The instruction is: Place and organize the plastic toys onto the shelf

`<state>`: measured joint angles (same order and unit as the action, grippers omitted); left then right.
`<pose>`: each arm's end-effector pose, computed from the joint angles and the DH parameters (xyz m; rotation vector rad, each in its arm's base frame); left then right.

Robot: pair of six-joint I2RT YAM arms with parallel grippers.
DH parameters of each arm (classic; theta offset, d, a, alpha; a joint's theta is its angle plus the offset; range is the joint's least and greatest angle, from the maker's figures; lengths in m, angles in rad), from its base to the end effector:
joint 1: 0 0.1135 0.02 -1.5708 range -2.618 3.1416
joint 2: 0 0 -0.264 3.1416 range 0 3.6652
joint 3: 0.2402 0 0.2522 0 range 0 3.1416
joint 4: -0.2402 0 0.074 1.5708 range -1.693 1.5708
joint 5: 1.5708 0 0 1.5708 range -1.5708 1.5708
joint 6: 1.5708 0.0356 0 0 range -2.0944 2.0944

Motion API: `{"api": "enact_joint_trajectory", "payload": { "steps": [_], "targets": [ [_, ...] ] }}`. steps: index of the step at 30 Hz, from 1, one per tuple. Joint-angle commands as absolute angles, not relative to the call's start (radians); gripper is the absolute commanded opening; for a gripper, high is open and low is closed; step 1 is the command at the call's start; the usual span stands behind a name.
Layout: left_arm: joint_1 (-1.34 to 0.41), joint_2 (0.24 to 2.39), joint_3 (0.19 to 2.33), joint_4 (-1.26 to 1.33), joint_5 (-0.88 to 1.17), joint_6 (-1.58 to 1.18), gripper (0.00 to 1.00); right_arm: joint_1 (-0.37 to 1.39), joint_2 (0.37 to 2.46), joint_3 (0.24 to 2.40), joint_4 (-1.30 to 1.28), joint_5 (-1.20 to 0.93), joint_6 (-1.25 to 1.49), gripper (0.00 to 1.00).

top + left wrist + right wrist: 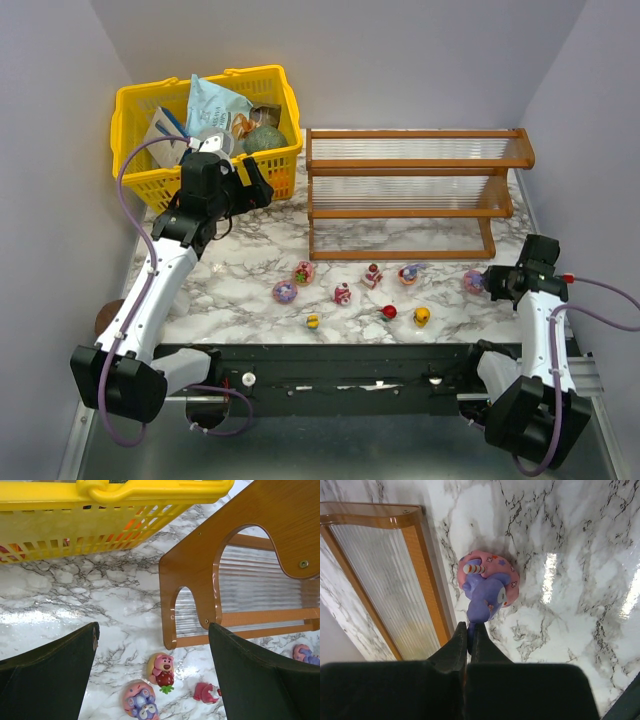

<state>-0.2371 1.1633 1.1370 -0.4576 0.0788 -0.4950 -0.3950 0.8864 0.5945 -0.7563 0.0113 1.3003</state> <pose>0.2508 -0.0635 0.3585 -0.2200 2.0845 -0.5303 0.1472 -0.0618 0.2100 1.9904 1.7514 0.2966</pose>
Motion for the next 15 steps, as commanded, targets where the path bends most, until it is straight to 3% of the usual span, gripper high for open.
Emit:
{"api": "enact_joint_trajectory", "payload": {
  "steps": [1, 9, 15],
  "targets": [
    [-0.227, 1.143, 1.140, -0.465, 0.055, -0.492, 0.99, -0.403, 0.864, 0.618, -0.759, 0.005, 1.257, 0.01],
    [-0.224, 1.146, 1.134, -0.463, 0.060, -0.495, 0.99, -0.402, 0.833, 0.742, -0.856, -0.017, 1.135, 0.00],
    [-0.224, 1.155, 1.138, -0.463, 0.075, -0.500, 0.99, -0.402, 0.847, 0.767, -0.761, -0.078, 1.060, 0.01]
  ]
}}
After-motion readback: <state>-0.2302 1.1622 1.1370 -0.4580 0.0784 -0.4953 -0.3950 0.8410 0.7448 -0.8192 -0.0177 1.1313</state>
